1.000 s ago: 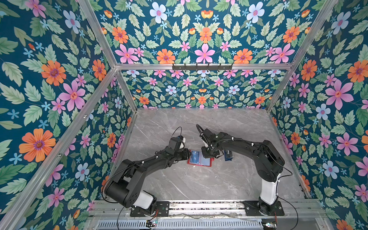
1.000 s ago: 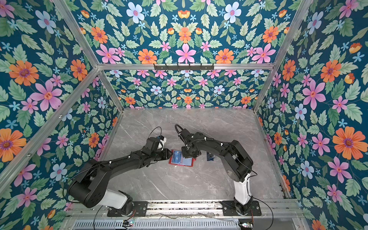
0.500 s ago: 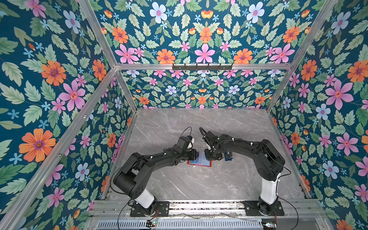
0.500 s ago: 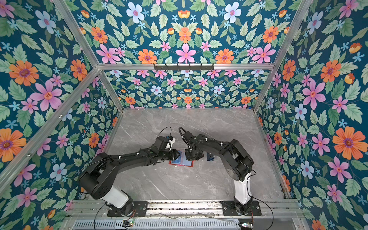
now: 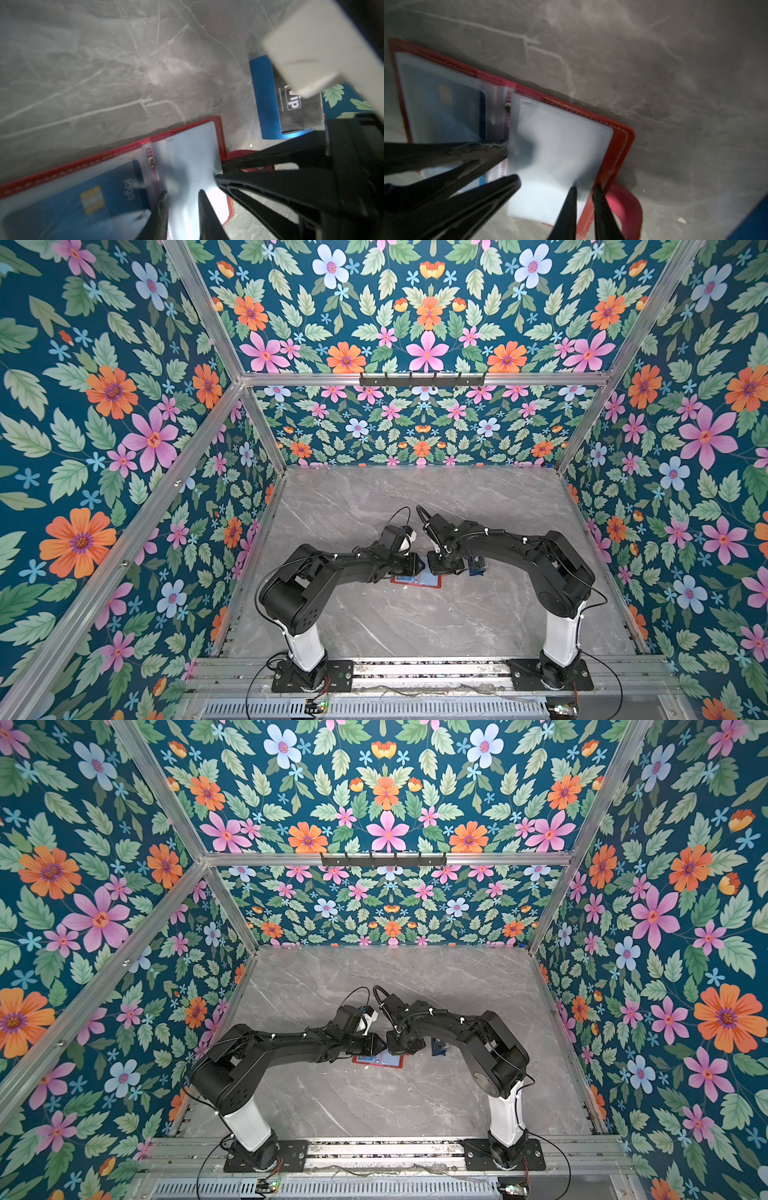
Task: Insert credit cards into a card holder
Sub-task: Flip over the card slot on the card holder.
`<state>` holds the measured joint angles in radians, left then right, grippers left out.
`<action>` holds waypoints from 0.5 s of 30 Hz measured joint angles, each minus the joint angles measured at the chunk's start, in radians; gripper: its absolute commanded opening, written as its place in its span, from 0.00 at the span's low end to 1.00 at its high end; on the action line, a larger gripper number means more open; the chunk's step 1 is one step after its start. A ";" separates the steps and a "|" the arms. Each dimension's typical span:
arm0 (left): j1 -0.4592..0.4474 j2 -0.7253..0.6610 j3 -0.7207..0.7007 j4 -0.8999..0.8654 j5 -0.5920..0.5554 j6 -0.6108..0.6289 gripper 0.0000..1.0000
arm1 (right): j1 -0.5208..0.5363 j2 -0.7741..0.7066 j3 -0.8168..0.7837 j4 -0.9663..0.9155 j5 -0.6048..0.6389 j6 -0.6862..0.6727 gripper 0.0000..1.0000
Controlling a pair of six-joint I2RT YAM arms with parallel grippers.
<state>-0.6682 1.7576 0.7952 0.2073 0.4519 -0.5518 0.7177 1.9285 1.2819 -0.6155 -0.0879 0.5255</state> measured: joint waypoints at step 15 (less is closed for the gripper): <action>-0.013 0.018 0.003 0.023 0.029 -0.009 0.14 | 0.000 0.005 0.009 -0.010 0.001 0.003 0.17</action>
<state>-0.6811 1.7760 0.7986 0.2306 0.4812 -0.5606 0.7177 1.9335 1.2907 -0.6250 -0.0868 0.5282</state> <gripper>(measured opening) 0.168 0.167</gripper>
